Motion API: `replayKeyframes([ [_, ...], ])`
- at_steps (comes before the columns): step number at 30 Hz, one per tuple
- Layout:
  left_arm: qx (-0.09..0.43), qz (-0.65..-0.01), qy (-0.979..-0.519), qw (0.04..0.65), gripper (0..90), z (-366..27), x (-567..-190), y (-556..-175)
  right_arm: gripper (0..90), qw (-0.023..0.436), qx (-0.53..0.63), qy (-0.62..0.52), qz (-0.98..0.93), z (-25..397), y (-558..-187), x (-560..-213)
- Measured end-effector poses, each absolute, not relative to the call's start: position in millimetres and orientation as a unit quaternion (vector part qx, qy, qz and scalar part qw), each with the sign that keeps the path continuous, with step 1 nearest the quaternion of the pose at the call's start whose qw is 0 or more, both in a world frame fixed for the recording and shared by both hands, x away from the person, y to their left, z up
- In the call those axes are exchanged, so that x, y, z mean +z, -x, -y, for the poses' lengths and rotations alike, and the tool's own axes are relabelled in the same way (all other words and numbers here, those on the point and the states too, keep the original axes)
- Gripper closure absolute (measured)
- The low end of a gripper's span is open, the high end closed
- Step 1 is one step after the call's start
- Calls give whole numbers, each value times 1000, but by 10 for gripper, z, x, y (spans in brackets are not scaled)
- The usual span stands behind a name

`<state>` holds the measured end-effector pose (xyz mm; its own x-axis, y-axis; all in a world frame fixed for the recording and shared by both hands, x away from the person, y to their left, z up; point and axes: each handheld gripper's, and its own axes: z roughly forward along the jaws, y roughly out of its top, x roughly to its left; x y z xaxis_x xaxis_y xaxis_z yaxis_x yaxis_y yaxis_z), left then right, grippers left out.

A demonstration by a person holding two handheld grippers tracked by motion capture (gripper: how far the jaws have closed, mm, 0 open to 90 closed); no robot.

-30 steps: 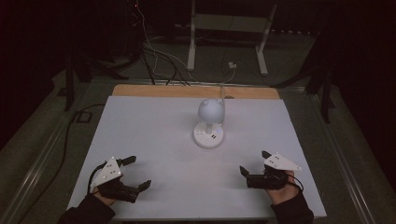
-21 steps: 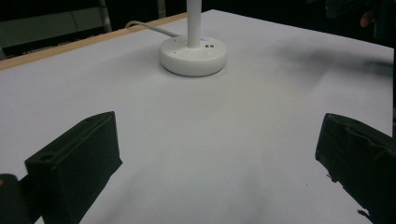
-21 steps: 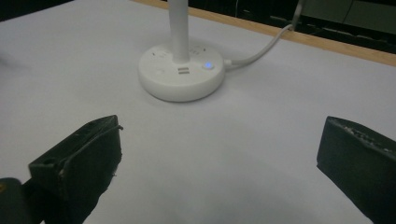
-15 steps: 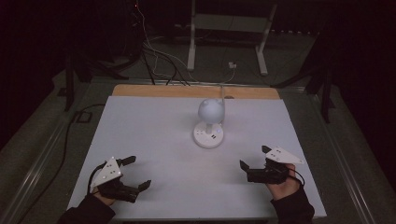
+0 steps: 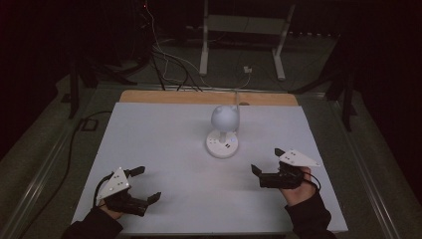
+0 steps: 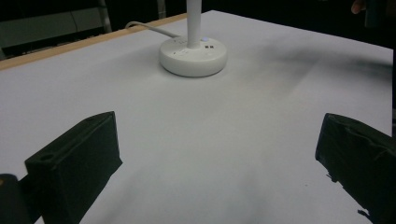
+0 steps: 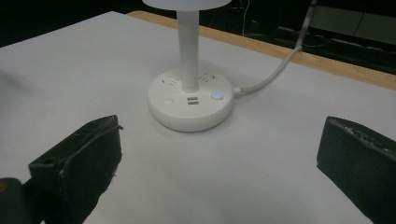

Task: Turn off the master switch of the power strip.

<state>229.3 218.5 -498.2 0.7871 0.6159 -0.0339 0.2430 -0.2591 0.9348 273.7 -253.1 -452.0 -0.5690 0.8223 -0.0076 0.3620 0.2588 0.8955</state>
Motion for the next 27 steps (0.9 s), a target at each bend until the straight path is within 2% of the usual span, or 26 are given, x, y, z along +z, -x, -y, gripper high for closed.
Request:
replayKeyframes([
  [27, 171, -278, -774, 542, 4, -2185, -4982, -2291, 0, 226, 460, -373, -774, 2275, -2962, -4579],
])
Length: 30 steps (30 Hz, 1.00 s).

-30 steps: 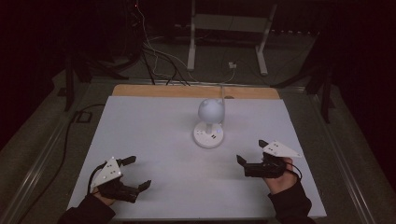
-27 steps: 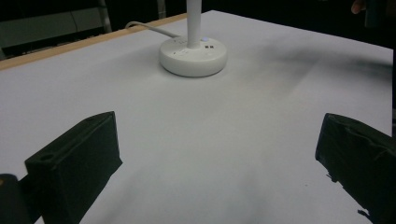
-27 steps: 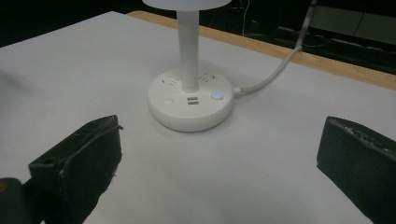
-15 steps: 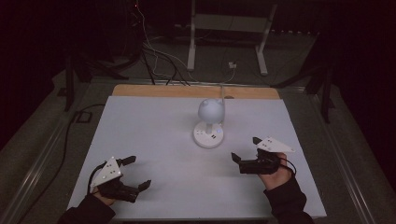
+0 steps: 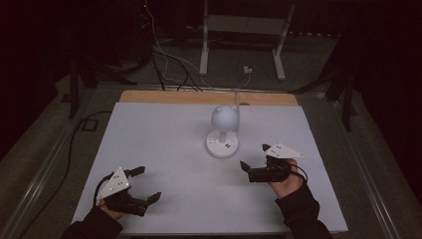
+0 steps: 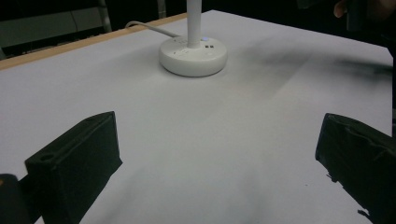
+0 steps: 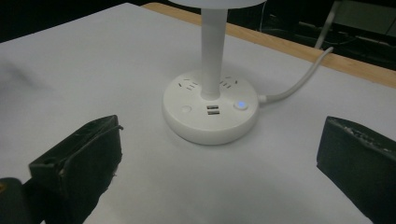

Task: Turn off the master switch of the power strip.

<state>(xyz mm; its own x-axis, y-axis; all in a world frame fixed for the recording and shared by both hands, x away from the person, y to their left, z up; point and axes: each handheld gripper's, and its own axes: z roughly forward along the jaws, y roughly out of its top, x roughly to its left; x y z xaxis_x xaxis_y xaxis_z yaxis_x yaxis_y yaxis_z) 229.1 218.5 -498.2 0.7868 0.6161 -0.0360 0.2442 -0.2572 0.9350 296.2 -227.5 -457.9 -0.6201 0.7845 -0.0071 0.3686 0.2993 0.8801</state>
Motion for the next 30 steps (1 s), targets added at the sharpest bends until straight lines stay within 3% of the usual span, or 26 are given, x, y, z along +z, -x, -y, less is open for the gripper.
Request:
replayKeyframes([
  [30, 170, -275, -774, 544, 4, -2182, -4977, -2281, 0, 203, 444, -356, -797, 2005, -3344, -4803],
])
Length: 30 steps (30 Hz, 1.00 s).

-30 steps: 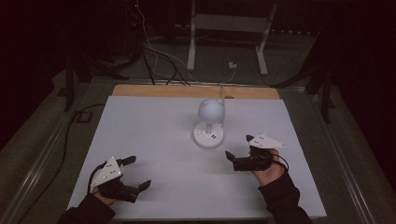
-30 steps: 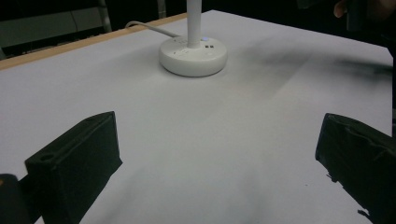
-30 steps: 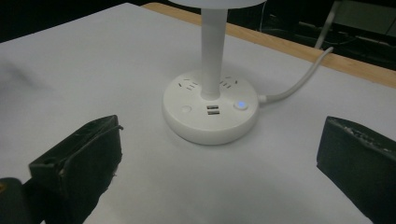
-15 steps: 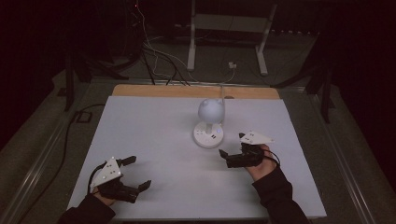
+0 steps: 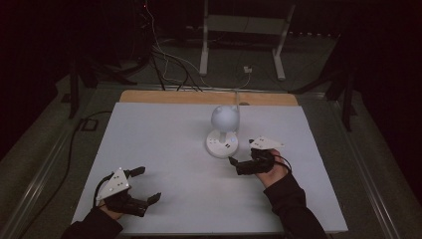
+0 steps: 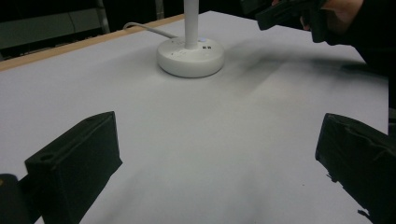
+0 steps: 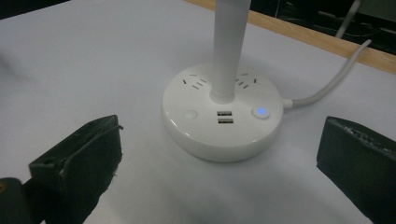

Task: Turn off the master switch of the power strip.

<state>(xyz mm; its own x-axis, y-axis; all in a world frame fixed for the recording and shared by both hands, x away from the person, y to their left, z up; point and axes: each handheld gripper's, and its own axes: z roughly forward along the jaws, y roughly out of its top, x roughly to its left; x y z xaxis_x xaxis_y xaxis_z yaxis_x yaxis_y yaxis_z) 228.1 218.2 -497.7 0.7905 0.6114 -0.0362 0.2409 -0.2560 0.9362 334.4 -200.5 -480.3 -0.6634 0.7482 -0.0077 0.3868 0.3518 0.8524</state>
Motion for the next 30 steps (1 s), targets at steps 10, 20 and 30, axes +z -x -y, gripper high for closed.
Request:
replayKeyframes([
  [10, 170, -276, -773, 545, 4, -2186, -4976, -2282, 10, 197, 440, -361, -798, 1963, -3459, -4854],
  [20, 170, -277, -773, 545, 4, -2187, -4977, -2283, 36, 201, 438, -368, -795, 1944, -3582, -4879],
  [30, 169, -277, -773, 545, 4, -2189, -4977, -2284, 156, 220, 438, -401, -774, 1941, -3692, -4897],
])
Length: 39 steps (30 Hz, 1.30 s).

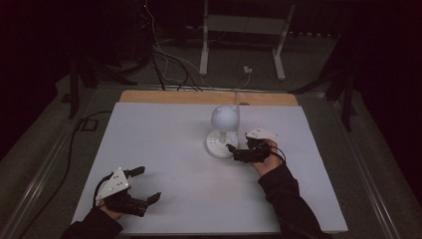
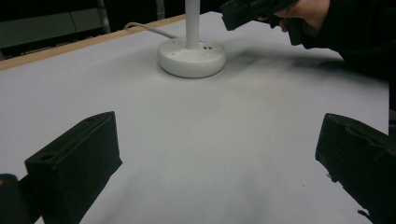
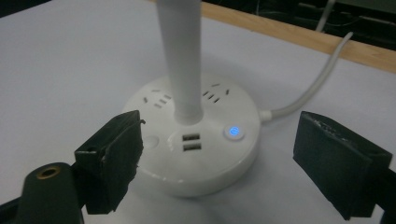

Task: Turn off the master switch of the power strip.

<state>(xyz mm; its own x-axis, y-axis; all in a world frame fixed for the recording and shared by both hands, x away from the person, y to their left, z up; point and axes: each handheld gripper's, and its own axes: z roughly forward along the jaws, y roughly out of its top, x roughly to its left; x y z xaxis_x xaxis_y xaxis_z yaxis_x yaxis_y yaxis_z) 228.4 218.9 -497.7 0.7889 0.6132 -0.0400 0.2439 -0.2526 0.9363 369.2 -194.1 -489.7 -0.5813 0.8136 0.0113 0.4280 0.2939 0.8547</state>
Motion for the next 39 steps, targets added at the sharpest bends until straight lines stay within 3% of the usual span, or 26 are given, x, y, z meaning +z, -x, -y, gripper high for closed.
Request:
replayKeyframes([
  [3, 170, -277, -773, 545, 4, -2189, -4977, -2283, 159, 221, 440, -413, -766, 1932, -3714, -4892],
  [10, 169, -277, -773, 545, 4, -2189, -4976, -2283, 403, 220, 427, -455, -750, 1920, -3778, -4864],
  [15, 169, -277, -773, 545, 4, -2191, -4976, -2284, 504, 233, 429, -459, -743, 1906, -3789, -4858],
  [16, 169, -277, -773, 545, 4, -2190, -4976, -2284, 569, 236, 431, -463, -738, 1899, -3798, -4855],
  [24, 169, -278, -773, 545, 4, -2191, -4977, -2285, 728, 246, 429, -468, -732, 1876, -3867, -4876],
  [30, 169, -278, -772, 545, 4, -2194, -4977, -2286, 899, 252, 425, -478, -726, 1876, -3904, -4922],
  [39, 170, -278, -773, 544, 4, -2193, -4978, -2286, 900, 254, 409, -470, -740, 1806, -3933, -5001],
])
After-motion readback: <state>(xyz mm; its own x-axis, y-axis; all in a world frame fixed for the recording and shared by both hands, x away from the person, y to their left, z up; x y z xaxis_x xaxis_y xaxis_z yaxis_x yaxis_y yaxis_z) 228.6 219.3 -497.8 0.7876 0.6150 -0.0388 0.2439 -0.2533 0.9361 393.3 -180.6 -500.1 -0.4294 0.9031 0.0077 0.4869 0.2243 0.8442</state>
